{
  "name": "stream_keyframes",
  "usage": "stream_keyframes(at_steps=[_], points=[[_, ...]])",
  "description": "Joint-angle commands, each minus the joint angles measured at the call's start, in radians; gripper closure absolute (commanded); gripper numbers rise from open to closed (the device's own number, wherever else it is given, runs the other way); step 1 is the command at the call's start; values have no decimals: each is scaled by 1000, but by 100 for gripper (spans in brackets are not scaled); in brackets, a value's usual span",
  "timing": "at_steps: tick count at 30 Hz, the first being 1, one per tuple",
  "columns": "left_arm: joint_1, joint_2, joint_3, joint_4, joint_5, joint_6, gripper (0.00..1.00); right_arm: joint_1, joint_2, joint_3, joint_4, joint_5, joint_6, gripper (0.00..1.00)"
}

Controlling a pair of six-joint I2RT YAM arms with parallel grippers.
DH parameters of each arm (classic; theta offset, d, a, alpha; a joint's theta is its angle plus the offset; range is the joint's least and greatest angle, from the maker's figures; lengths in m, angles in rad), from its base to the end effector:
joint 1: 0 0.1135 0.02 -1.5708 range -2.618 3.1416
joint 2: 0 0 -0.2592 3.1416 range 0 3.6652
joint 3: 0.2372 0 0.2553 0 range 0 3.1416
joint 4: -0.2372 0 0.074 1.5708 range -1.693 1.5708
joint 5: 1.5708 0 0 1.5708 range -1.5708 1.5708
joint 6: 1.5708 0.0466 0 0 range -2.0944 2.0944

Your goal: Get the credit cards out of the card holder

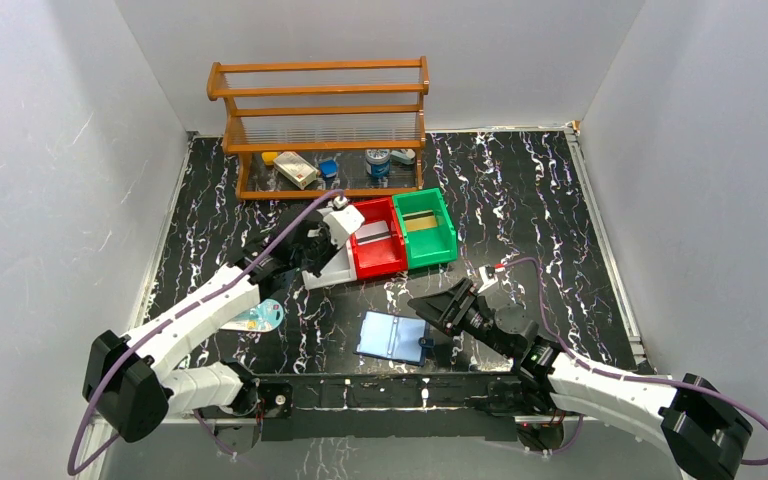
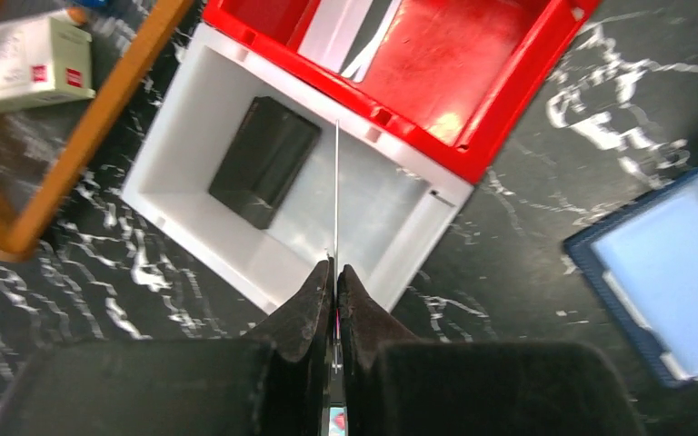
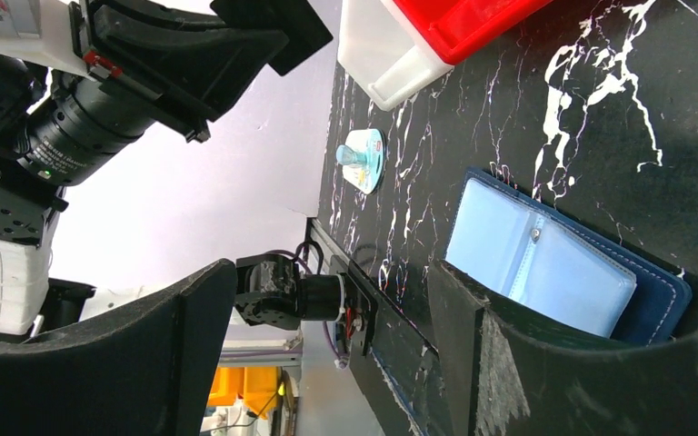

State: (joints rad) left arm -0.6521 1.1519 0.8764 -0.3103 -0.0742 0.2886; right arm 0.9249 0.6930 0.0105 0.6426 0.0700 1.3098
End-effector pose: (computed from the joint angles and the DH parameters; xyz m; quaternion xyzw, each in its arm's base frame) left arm 0.2167 -0.1611 0.2739 0.3834 0.7929 -0.0533 0.4706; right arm 0.1058 0.1349 0.1643 0.1616 0.7027 0.6114 0.3260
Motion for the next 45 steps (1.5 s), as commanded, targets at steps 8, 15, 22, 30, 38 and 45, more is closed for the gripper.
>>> stream_keyframes(at_steps=[8, 15, 22, 30, 38, 45], points=[[-4, 123, 0, 66, -155, 465, 100, 2, -22, -46, 23, 24, 3, 14], [6, 198, -18, 188, -169, 563, 100, 2, -35, -52, 10, 34, 9, 14], [47, 299, 26, 201, -147, 577, 100, 1, -60, -49, -18, 43, 6, 14], [93, 369, 39, 234, -146, 585, 100, 1, -76, -50, -38, 52, 9, 13], [114, 409, 44, 266, -142, 604, 100, 2, -72, -50, -37, 53, 15, 13], [136, 430, 65, 288, -160, 613, 100, 2, -69, -53, -37, 57, 20, 13]])
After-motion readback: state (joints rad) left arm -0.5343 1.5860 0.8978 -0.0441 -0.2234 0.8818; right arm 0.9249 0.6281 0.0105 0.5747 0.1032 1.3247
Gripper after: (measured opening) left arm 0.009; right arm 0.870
